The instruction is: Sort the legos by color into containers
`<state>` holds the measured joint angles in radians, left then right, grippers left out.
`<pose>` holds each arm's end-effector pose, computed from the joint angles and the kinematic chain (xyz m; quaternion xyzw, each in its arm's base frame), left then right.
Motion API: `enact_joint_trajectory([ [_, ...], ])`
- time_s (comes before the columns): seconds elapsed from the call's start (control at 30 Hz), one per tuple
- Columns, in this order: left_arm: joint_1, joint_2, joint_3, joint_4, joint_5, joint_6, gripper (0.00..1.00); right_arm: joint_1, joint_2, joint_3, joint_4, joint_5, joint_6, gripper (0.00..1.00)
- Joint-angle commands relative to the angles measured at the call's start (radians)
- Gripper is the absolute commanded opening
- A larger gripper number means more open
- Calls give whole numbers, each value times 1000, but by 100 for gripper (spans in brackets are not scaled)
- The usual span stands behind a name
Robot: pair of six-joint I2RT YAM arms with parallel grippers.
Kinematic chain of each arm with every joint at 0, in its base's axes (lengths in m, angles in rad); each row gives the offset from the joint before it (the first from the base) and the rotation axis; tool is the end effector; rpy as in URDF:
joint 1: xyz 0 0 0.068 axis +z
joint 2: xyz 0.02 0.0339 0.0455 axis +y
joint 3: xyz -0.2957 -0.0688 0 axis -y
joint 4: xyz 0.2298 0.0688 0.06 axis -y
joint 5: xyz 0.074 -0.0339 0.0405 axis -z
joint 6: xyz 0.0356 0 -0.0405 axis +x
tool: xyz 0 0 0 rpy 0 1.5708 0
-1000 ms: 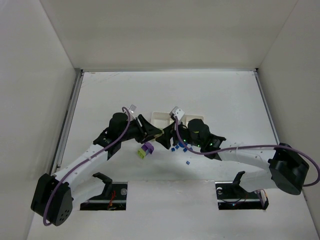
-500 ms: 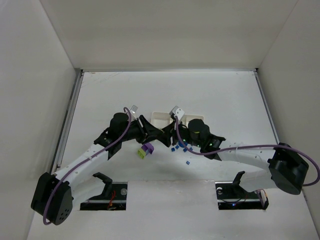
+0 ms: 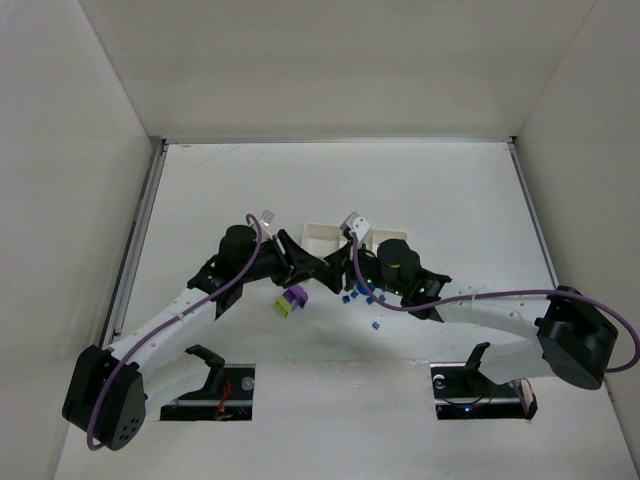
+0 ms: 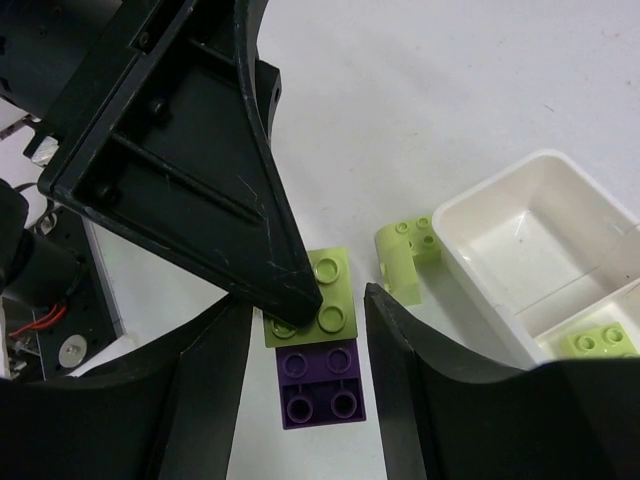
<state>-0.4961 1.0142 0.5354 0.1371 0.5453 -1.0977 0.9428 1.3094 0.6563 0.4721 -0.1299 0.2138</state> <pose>0.1616 -0.1085 0.2770 -0.0848 0.7975 -0.5509 0.2308 0.1549 0.2212 0.2875 -0.3121 0.7013 0.3910 0.5078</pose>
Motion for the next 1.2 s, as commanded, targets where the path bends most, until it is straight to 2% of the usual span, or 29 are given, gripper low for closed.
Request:
enact_joint_trajectory([
  [0.0,11,-17,6,25,5,4,18,-3,-19,0,60,7,1,54],
  [0.2,27,-19,-6,25,4,7,17,-5,-25,-6,69,13,2,53],
  [0.3,28,-12,-8,25,4,9,17,-5,-29,-6,72,13,4,43],
  [0.53,27,-2,-5,25,4,13,18,-5,-30,-9,99,13,13,30],
  [0.7,31,-9,-3,22,-16,15,30,-6,-33,-14,105,13,21,28],
  [0.83,61,-34,-9,25,-56,19,58,-8,-24,-7,96,16,24,28],
  [0.9,89,-57,-15,29,-83,22,66,-11,-21,-4,92,29,25,28],
  [1.03,136,-132,-29,22,-154,36,67,-16,-10,3,89,78,32,28],
  [1.17,124,-218,-46,4,-243,77,58,-42,4,20,88,157,82,28],
])
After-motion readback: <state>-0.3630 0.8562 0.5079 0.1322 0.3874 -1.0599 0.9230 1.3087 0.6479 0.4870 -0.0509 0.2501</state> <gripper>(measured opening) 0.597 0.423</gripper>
